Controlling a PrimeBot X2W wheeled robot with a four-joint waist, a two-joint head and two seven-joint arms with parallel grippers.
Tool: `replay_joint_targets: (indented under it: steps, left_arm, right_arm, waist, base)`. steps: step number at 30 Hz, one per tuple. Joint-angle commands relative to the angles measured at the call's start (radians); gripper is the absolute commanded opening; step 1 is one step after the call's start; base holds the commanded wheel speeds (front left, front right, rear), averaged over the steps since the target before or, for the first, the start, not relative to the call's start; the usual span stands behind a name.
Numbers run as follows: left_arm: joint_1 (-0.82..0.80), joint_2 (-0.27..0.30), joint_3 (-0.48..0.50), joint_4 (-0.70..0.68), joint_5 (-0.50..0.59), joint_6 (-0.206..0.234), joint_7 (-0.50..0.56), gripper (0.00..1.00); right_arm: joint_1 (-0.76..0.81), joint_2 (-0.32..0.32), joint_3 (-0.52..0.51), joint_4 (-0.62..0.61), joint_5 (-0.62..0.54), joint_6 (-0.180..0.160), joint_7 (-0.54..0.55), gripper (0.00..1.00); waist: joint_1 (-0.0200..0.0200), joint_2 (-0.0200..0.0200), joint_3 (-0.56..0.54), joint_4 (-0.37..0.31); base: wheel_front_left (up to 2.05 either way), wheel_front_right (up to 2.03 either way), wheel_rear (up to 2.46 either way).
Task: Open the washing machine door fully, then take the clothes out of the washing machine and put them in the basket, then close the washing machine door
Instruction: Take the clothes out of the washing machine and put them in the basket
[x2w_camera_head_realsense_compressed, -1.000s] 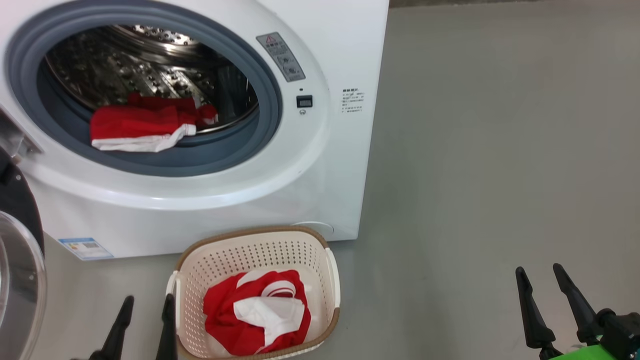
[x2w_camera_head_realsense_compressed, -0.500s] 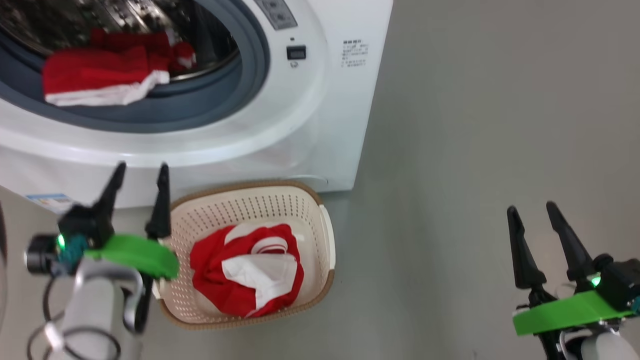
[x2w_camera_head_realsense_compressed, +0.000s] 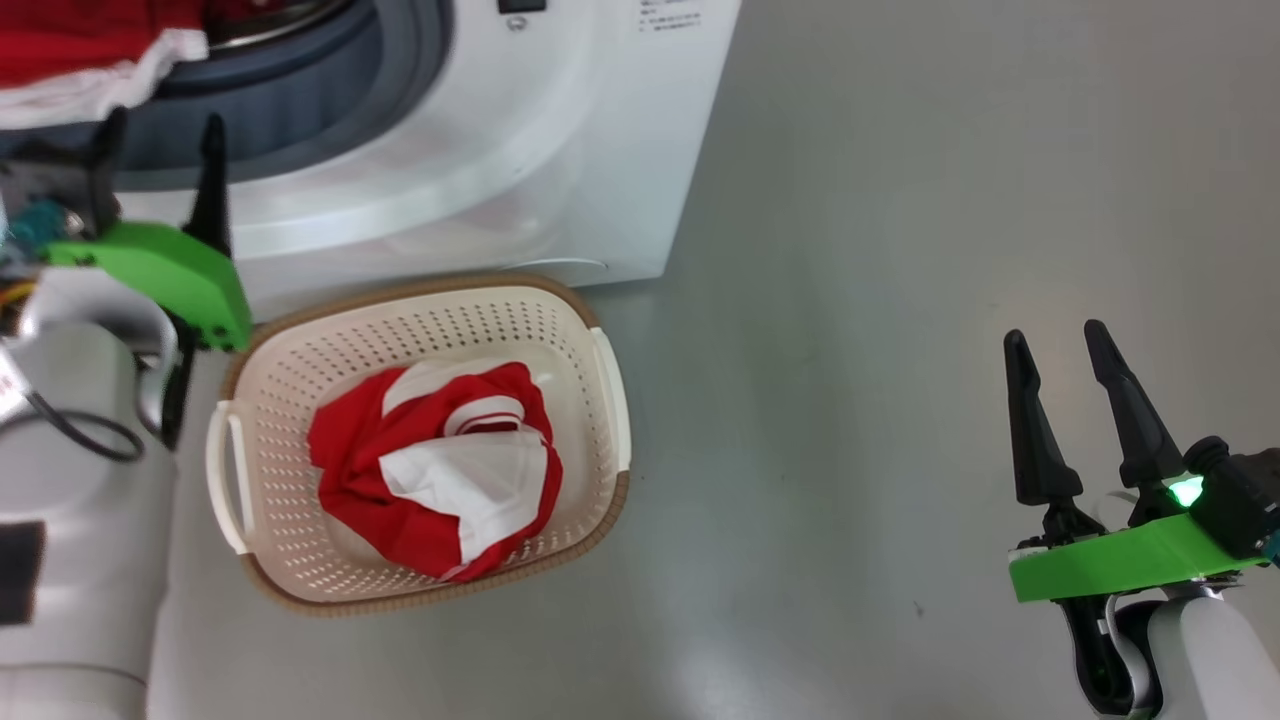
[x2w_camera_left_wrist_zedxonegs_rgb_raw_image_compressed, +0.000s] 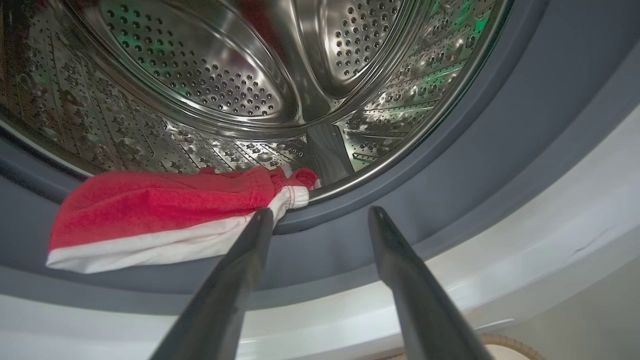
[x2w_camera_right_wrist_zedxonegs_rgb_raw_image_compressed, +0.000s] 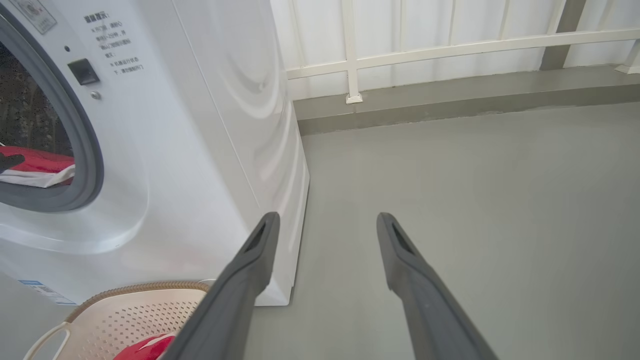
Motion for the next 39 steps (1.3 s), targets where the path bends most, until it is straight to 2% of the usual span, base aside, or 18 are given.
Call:
replay_joint_targets:
  steps: [1,15,30,37,38,39]
  left_arm:
    - [-0.028,0.056,0.015,-0.005,0.010,0.011,-0.002,1.00]
    - [-0.261,0.152,-0.053,0.234,0.077,0.063,-0.006,1.00]
    - [-0.321,0.253,-0.104,0.301,0.109,0.110,0.044,1.00]
    - [-0.333,0.266,-0.117,0.307,0.107,0.128,0.055,1.00]
    - [-0.334,0.267,-0.120,0.308,0.107,0.129,0.056,0.86]
    - [-0.333,0.268,-0.122,0.309,0.107,0.130,0.055,0.77]
  right_arm:
    - [-0.014,-0.005,0.029,-0.022,0.011,0.006,-0.006,1.00]
    - [-0.049,0.009,0.070,-0.026,0.026,0.006,-0.006,1.00]
    - [-0.058,0.010,0.102,-0.030,0.046,0.006,-0.006,1.00]
    - [-0.057,0.010,0.103,-0.032,0.049,0.006,-0.006,1.00]
    - [-0.057,0.010,0.103,-0.032,0.048,0.006,-0.006,1.00]
    - [-0.057,0.010,0.103,-0.032,0.048,0.006,-0.006,1.00]
  waist:
    - [0.0000,-0.0001,0.033,-0.031]
    - [0.0000,-0.0001,0.098,-0.092]
    - [0.0000,-0.0001,0.140,-0.147]
    - [0.0000,-0.0001,0.155,-0.152]
    - [0.0000,-0.0001,0.156,-0.152]
    - [0.0000,-0.0001,0.156,-0.152]
  base:
    - [0.00,0.00,0.00]
    - [0.00,0.00,0.00]
    - [0.00,0.00,0.00]
    - [0.00,0.00,0.00]
    - [0.00,0.00,0.00]
    - [0.00,0.00,0.00]
